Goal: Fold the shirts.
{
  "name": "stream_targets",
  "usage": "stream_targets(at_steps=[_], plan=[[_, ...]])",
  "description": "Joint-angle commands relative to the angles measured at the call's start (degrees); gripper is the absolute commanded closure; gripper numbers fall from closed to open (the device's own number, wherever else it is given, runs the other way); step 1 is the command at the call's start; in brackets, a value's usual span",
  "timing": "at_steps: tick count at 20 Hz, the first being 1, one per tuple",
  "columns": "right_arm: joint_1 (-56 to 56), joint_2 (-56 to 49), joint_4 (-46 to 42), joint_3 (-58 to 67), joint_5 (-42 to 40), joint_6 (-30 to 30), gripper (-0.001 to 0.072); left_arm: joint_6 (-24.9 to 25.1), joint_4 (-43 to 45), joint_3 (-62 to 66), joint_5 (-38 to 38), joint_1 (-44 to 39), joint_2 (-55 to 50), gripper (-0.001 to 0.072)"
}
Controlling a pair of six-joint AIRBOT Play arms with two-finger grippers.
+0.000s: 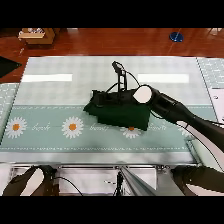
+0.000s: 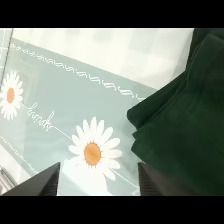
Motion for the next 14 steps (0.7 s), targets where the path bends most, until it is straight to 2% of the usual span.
stream_targets(at_steps=[1, 3, 4, 5, 6, 7, 8, 9, 10, 11, 14], plan=[[-5.73, 4.9, -9.79, 0.0, 9.88, 0.52, 0.0167, 0.13, 3.04, -0.72, -0.44, 0.44, 0.31, 0.0679], [-14.45, 11.43, -21.75, 0.0, 22.27, 2.23, 0.0167, 0.15, 3.69, -2.38, -0.46, 0.44, 0.31, 0.0673], [-19.61, 14.82, -29.27, 0.0, 29.09, 2.27, 0.017, 0.17, 3.72, -3.37, -0.44, 0.44, 0.31, 0.0615], [-24.48, 17.46, -36.92, 0.0, 35.17, 2.19, 0.0184, 0.15, 3.91, -4.52, -0.42, 0.44, 0.31, 0.0487], [-29.9, 19.61, -45.48, -0.02, 41.07, 1.25, 0.0184, 0.15, 4.37, -5.51, -0.44, 0.44, 0.31, 0.039], [-35.08, 20.79, -51.54, -0.24, 44.78, -0.33, 0.0184, 0.17, 5.11, -6.38, -0.42, 0.44, 0.31, 0.0372], [-41.2, 21.53, -53.57, -1.2, 46.45, -2.62, 0.0184, 0.2, 5.9, -6.99, -0.42, 0.44, 0.31, 0.0372], [-47.15, 21.68, -51.17, -2.69, 46.66, -4.17, 0.0181, 0.17, 6.69, -7.3, -0.44, 0.44, 0.28, 0.0372], [-53.4, 21.68, -45.13, -5.4, 46.03, -5.44, 0.0145, 0.17, 7.65, -7.41, -0.46, 0.44, 0.31, 0.0372], [-58.51, 21.68, -37.29, -8.85, 44.17, -6.73, 0.011, 0.17, 8.26, -7.41, -0.46, 0.44, 0.31, 0.0372], [-66.55, 21.68, -13.66, -21.46, 39.12, -14.05, 0.0109, 0.2, 8.85, -7.41, -0.37, 0.44, 0.28, 0.0372]])
